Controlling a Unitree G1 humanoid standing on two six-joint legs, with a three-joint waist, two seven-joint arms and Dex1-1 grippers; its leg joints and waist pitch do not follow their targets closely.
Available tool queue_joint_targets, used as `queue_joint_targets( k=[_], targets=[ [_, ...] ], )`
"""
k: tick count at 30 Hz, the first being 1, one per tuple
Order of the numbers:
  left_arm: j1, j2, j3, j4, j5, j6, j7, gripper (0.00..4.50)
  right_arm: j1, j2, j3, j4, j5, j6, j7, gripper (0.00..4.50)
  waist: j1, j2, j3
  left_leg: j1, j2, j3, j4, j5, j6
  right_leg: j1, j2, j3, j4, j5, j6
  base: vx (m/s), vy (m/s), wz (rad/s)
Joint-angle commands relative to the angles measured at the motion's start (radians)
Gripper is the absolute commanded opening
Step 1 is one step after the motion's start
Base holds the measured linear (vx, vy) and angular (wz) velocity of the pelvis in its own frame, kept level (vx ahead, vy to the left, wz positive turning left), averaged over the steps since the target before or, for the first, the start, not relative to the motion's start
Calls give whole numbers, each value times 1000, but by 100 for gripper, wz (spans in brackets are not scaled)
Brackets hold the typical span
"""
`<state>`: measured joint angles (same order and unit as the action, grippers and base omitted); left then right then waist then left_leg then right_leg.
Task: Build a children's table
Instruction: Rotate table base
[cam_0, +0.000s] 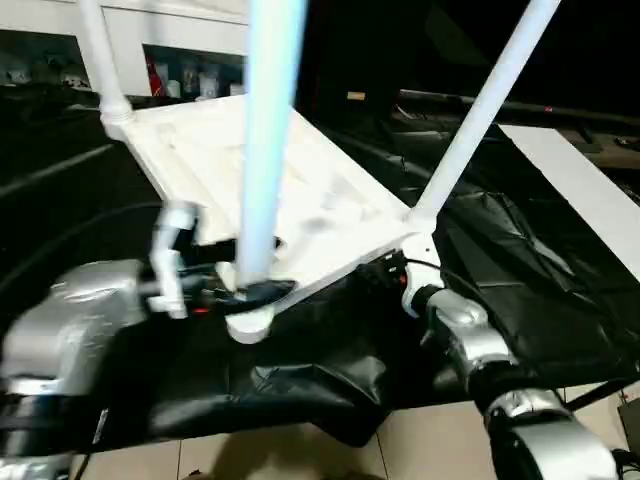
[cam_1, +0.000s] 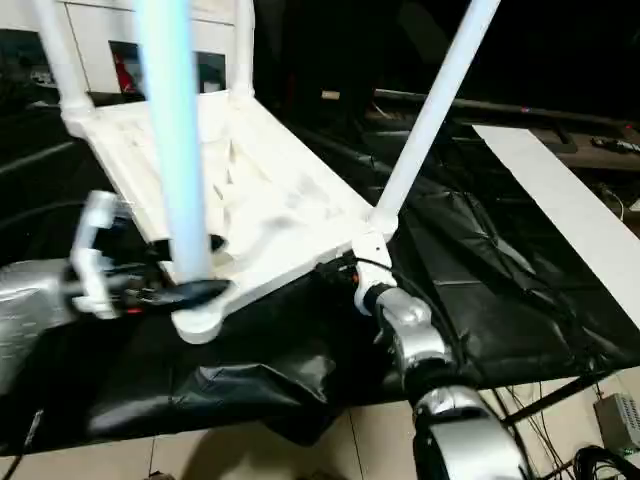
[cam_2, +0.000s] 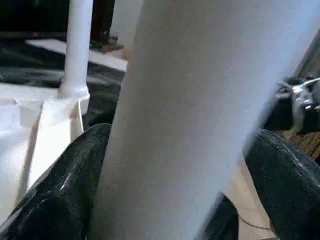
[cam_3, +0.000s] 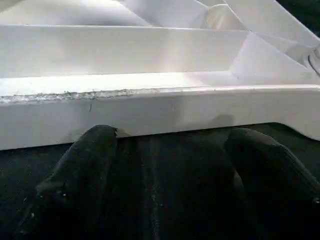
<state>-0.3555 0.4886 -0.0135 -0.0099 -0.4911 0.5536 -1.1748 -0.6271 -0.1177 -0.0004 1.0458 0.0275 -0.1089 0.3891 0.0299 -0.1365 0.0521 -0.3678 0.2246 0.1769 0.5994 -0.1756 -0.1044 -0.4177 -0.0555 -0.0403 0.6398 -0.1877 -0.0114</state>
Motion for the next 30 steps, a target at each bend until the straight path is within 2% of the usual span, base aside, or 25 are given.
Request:
queue_joint_targets(
  k=[1,2,3,4,7,11,15,16,20,21,22,23,24,26,27,28,30],
  targets=[
    [-28,-21,-63,-20,12,0,-6,448,-33,-3,7,12,0,11,23,399,-2,38,-62,14,4,8,-69,-235,-48,46,-51,39,-72,-173,-160,0,0,0],
    [-32,-21,-73,-31,4,5,-9,448,-38,-1,8,20,-2,11,27,399,-3,35,-62,11,4,7,-70,-236,-49,49,-52,39,-71,-179,-161,0,0,0],
    [-41,-23,-92,-56,-15,21,-16,448,-48,5,9,33,-6,4,41,399,-3,39,-62,11,4,7,-69,-236,-50,49,-53,39,-70,-176,-164,0,0,0],
    [-53,-29,-109,-82,-34,39,-22,448,-57,12,10,46,-6,-5,61,399,-6,37,-65,11,5,6,-68,-228,-49,50,-52,39,-67,-158,-172,0,0,0],
    [-79,-57,-137,-95,-32,40,-13,448,-69,26,4,57,7,-5,91,399,-7,37,-63,9,5,8,-68,-205,-40,52,-51,38,-64,-113,-191,0,0,0],
    [-120,-121,-201,-74,8,16,-18,448,-89,47,5,68,18,-15,139,399,-8,35,-64,7,5,8,-66,-208,-36,55,-54,39,-68,-126,-194,0,0,0],
    [-160,-194,-248,-6,70,-38,23,448,-97,55,11,66,23,-31,186,399,-18,31,-66,2,5,5,-65,-197,-25,60,-56,38,-69,-122,-195,0,0,0],
    [-165,-201,-250,5,77,-45,33,448,-98,56,12,68,21,-33,187,399,-18,32,-66,4,5,6,-64,-196,-23,59,-56,38,-69,-117,-197,0,0,0],
    [-216,-241,-266,137,194,-140,155,448,-99,45,9,79,10,-45,173,399,-19,32,-66,6,6,5,-64,-208,-13,58,-57,37,-73,-143,-198,0,0,0],
    [-230,-247,-262,168,215,-155,191,448,-99,41,6,81,9,-48,173,399,-19,38,-65,7,5,5,-63,-212,-11,55,-56,37,-75,-147,-198,0,0,0],
    [-247,-254,-258,206,243,-175,232,448,-98,38,1,82,12,-50,184,399,-18,34,-66,8,5,4,-62,-221,-12,57,-57,37,-75,-159,-196,0,0,0],
    [-247,-254,-258,206,243,-175,232,448,-98,38,1,82,12,-50,184,399,-18,35,-66,6,5,4,-63,-215,-9,58,-57,37,-75,-154,-197,0,0,0],
    [-252,-257,-255,219,255,-190,239,448,-98,37,-2,82,14,-49,195,399,-16,43,-67,8,6,3,-62,-210,-10,58,-58,37,-73,-143,-201,0,0,0],
    [-270,-274,-237,260,275,-210,280,448,-93,34,-7,78,18,-51,222,399,-16,38,-69,7,6,5,-60,-187,5,60,-56,37,-69,-88,-222,0,0,0],
    [-279,-285,-233,283,285,-222,301,448,-83,34,-5,65,25,-54,263,399,-13,48,-69,8,6,4,-61,-183,8,60,-57,37,-67,-77,-229,0,0,0],
    [-284,-291,-233,295,290,-231,310,448,-77,36,-3,57,30,-56,290,399,-14,43,-69,7,6,6,-59,-183,19,62,-55,37,-70,-61,-238,0,0,0],
    [-293,-305,-232,319,304,-257,340,448,-64,40,1,41,43,-54,346,399,-10,44,-67,6,7,5,-60,-181,27,62,-58,36,-68,-60,-246,0,0,0]
  ],
)
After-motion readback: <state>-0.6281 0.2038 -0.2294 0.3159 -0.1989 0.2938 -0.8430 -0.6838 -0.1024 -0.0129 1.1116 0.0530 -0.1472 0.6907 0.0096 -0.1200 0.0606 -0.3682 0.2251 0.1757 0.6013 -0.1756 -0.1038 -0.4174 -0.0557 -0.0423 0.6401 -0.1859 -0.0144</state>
